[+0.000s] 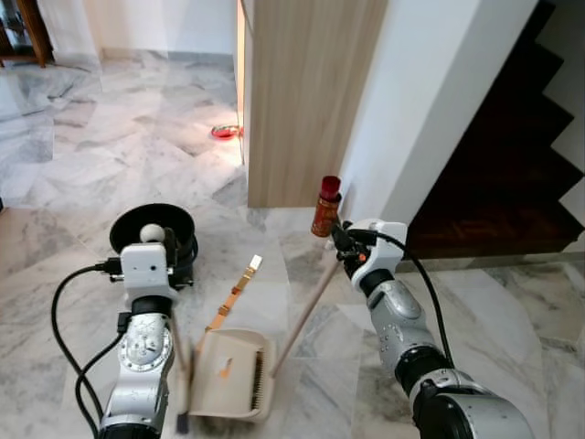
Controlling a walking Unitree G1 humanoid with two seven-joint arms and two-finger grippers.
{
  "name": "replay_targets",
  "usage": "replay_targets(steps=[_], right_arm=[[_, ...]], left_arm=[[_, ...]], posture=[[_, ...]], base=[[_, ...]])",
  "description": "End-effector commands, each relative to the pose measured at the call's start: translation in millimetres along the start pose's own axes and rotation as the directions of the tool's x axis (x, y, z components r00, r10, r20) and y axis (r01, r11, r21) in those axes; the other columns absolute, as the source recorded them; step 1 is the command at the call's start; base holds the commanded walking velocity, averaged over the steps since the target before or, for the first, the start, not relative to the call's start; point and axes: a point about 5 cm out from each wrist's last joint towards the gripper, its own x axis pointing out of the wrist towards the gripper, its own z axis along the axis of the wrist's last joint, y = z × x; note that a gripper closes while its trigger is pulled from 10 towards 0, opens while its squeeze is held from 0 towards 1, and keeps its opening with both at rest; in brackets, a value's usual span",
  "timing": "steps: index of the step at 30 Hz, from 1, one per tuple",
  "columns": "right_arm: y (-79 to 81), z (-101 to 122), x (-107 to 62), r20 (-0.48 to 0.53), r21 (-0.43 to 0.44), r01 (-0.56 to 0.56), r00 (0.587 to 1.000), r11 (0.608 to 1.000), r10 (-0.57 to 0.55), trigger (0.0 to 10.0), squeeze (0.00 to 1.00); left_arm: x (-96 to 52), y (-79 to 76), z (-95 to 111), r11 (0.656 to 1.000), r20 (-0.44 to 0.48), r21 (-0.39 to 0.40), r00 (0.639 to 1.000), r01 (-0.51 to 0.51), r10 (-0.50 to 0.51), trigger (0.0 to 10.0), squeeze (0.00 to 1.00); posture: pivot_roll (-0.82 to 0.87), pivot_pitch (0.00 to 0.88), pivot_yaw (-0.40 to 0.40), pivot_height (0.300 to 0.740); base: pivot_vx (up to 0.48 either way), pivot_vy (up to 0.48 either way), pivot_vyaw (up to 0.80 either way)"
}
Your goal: Sweep floor
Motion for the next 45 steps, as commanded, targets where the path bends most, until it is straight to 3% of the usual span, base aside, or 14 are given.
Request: replay_targets(steps=[1, 33, 41, 45], right_arm=[[12.0, 8, 7.1, 0.049, 0.047, -0.03, 0.998, 0.998, 0.027, 10.0, 0.0], [18.3, 7, 9.4, 0.048, 0.057, -0.047, 0.998, 0.997, 0.044, 10.0, 0.0], [22.3, 14, 12.5, 0.085, 0.054, -0.042, 0.996, 0.998, 0.037, 10.0, 0.0], [25.5, 22, 15.1, 0.123, 0.011, -0.039, 0.992, 0.999, 0.037, 10.0, 0.0]], left_arm=[[4.5, 2.2, 11, 1.0, 0.057, -0.001, 0.998, -0.007, 0.007, 10.0, 0.0], [5.7, 6.8, 14, 1.0, 0.064, 0.009, 0.998, -0.019, 0.019, 10.0, 0.0], [6.5, 3.9, 16, 1.0, 0.079, 0.015, 0.997, -0.006, 0.005, 10.0, 0.0], [4.0, 4.3, 17, 1.0, 0.088, 0.011, 0.996, -0.007, 0.006, 10.0, 0.0]], posture=[[0.21, 0.0, -0.099, 0.74], [0.22, 0.0, -0.097, 0.74], [0.22, 0.0, -0.097, 0.74], [0.22, 0.0, -0.101, 0.74]], base=[[0.0, 0.48, 0.0], [0.0, 0.478, 0.0], [0.0, 0.0, 0.0], [0.0, 0.0, 0.0]])
